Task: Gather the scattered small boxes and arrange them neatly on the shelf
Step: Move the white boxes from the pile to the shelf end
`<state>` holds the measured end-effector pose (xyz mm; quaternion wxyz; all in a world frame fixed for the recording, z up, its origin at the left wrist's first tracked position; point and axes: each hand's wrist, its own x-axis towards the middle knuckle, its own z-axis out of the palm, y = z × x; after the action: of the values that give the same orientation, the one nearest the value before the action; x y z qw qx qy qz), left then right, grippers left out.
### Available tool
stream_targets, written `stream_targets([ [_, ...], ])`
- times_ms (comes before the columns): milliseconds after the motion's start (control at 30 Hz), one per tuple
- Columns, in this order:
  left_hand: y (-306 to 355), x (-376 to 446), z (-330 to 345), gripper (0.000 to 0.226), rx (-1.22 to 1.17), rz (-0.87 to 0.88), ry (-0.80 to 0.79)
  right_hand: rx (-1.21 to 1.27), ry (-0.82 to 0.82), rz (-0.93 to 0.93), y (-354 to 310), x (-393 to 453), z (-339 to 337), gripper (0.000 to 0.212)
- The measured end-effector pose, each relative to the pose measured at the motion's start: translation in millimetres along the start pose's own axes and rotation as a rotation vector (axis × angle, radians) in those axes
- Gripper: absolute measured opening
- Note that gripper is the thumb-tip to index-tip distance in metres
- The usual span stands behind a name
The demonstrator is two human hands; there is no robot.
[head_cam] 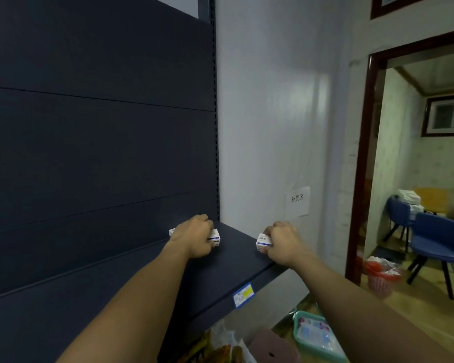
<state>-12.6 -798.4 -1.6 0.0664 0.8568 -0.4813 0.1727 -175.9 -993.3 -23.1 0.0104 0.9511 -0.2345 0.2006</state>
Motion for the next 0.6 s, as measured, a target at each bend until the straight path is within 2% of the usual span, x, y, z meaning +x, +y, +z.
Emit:
stream_targets([
  [267, -28, 59, 19, 0.034, 0.033, -0.028, -0.003, 0.043, -0.004, -0.048, 2, 72, 25, 0.042],
  [600, -57, 87, 34, 0.036, 0.076, -0.129, -0.005, 0.119, -0.012, -0.154, -8, 131, 49, 0.042],
])
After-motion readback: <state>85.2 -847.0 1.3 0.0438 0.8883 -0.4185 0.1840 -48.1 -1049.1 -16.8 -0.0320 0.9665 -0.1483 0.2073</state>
